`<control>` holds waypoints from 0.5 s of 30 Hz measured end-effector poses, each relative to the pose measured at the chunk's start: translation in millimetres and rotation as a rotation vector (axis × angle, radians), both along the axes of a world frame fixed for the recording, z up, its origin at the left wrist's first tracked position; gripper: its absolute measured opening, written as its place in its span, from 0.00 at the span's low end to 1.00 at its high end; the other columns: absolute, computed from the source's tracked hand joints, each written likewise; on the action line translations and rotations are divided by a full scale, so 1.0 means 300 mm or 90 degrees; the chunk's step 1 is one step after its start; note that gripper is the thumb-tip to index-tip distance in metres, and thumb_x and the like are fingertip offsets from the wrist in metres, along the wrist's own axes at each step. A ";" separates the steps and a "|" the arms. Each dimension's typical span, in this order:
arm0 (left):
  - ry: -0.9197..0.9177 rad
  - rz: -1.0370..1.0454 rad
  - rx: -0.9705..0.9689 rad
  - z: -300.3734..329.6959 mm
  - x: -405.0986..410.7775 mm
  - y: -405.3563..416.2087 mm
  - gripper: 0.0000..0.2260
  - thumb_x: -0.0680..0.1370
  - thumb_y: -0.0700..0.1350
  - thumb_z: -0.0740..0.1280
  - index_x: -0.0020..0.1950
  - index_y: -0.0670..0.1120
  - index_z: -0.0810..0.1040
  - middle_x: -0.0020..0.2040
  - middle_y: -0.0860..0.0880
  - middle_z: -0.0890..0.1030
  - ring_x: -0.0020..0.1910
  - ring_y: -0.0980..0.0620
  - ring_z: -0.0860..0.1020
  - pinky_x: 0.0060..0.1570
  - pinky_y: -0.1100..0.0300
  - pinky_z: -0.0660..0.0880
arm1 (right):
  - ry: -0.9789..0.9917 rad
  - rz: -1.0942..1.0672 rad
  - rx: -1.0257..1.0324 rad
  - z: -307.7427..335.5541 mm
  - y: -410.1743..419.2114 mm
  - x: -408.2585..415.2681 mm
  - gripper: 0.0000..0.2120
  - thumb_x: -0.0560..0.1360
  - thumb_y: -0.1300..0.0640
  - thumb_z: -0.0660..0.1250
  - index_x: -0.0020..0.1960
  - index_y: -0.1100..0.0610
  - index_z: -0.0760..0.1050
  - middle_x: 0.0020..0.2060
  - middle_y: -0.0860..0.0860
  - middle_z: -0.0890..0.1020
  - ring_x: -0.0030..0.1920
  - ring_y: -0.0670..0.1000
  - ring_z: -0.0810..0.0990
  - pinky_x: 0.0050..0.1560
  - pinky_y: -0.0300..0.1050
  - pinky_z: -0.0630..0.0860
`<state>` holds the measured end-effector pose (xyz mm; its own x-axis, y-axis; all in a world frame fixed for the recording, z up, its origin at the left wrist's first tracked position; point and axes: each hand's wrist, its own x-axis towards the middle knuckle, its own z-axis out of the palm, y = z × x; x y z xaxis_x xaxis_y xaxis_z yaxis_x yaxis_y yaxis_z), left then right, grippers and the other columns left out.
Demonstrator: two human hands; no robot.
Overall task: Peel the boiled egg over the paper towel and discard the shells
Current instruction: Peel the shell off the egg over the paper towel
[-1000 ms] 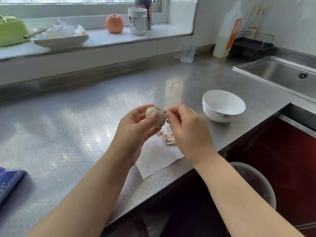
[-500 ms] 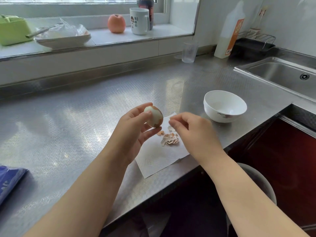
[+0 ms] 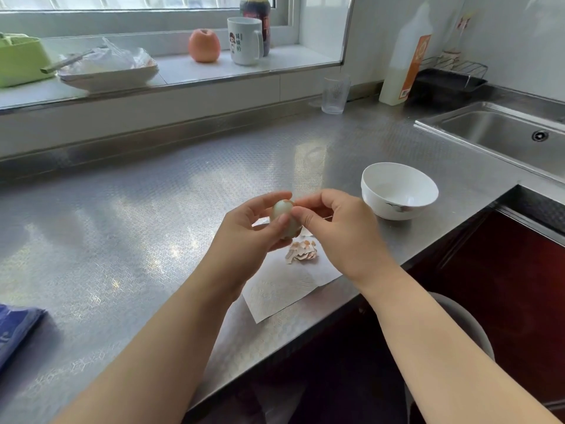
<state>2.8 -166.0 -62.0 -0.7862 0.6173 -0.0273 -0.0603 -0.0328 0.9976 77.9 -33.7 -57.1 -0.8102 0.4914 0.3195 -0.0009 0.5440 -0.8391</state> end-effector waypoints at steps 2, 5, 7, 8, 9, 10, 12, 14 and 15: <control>0.005 0.006 0.000 -0.002 0.005 -0.001 0.13 0.79 0.36 0.68 0.62 0.47 0.81 0.58 0.45 0.81 0.50 0.48 0.86 0.56 0.51 0.81 | 0.012 -0.018 0.092 -0.010 -0.008 0.002 0.05 0.75 0.54 0.69 0.47 0.54 0.81 0.42 0.47 0.82 0.43 0.44 0.79 0.45 0.38 0.76; 0.003 0.012 0.002 -0.003 0.010 -0.003 0.12 0.79 0.36 0.68 0.61 0.47 0.81 0.58 0.45 0.82 0.49 0.48 0.86 0.56 0.51 0.81 | 0.048 -0.060 0.219 -0.026 -0.023 -0.002 0.05 0.76 0.56 0.67 0.46 0.57 0.80 0.41 0.48 0.79 0.40 0.46 0.76 0.40 0.35 0.72; 0.001 0.016 0.005 -0.002 0.011 -0.002 0.12 0.79 0.36 0.68 0.60 0.47 0.81 0.57 0.44 0.82 0.49 0.48 0.86 0.56 0.51 0.81 | 0.067 -0.087 0.265 -0.034 -0.035 -0.011 0.05 0.77 0.57 0.66 0.46 0.58 0.78 0.41 0.50 0.79 0.38 0.48 0.76 0.39 0.37 0.70; 0.001 0.018 0.008 -0.001 0.011 0.000 0.12 0.78 0.36 0.68 0.60 0.46 0.81 0.57 0.44 0.82 0.49 0.47 0.86 0.55 0.52 0.81 | 0.074 -0.098 0.275 -0.038 -0.040 -0.017 0.06 0.77 0.57 0.65 0.46 0.59 0.77 0.42 0.51 0.79 0.38 0.49 0.76 0.38 0.37 0.68; -0.001 0.020 0.011 0.000 0.013 0.001 0.12 0.78 0.36 0.68 0.60 0.46 0.81 0.57 0.44 0.82 0.48 0.47 0.86 0.55 0.52 0.82 | 0.075 -0.105 0.272 -0.040 -0.045 -0.021 0.06 0.77 0.57 0.64 0.46 0.59 0.77 0.42 0.51 0.78 0.37 0.49 0.74 0.37 0.37 0.67; -0.004 0.023 0.013 0.001 0.014 0.002 0.11 0.78 0.37 0.69 0.60 0.46 0.81 0.56 0.44 0.82 0.48 0.47 0.86 0.54 0.53 0.82 | 0.074 -0.107 0.258 -0.041 -0.049 -0.024 0.06 0.78 0.57 0.64 0.46 0.59 0.76 0.42 0.51 0.78 0.37 0.49 0.73 0.37 0.36 0.65; -0.006 0.031 0.012 0.000 0.013 0.003 0.11 0.78 0.37 0.69 0.59 0.46 0.81 0.54 0.45 0.83 0.47 0.48 0.86 0.52 0.55 0.82 | 0.064 -0.097 0.228 -0.042 -0.055 -0.028 0.05 0.79 0.57 0.63 0.48 0.59 0.75 0.44 0.51 0.78 0.39 0.47 0.71 0.38 0.34 0.62; -0.003 0.040 0.010 0.000 0.008 0.002 0.10 0.78 0.38 0.69 0.59 0.46 0.81 0.53 0.46 0.83 0.45 0.48 0.86 0.52 0.55 0.82 | 0.055 -0.087 0.218 -0.041 -0.058 -0.028 0.05 0.79 0.58 0.62 0.49 0.59 0.75 0.44 0.51 0.78 0.39 0.45 0.71 0.38 0.34 0.63; -0.001 0.044 0.010 0.000 0.004 0.001 0.10 0.78 0.38 0.69 0.58 0.47 0.81 0.52 0.46 0.83 0.45 0.49 0.86 0.52 0.55 0.82 | 0.053 -0.080 0.201 -0.040 -0.058 -0.028 0.05 0.79 0.58 0.62 0.49 0.59 0.75 0.43 0.50 0.78 0.39 0.43 0.71 0.38 0.32 0.64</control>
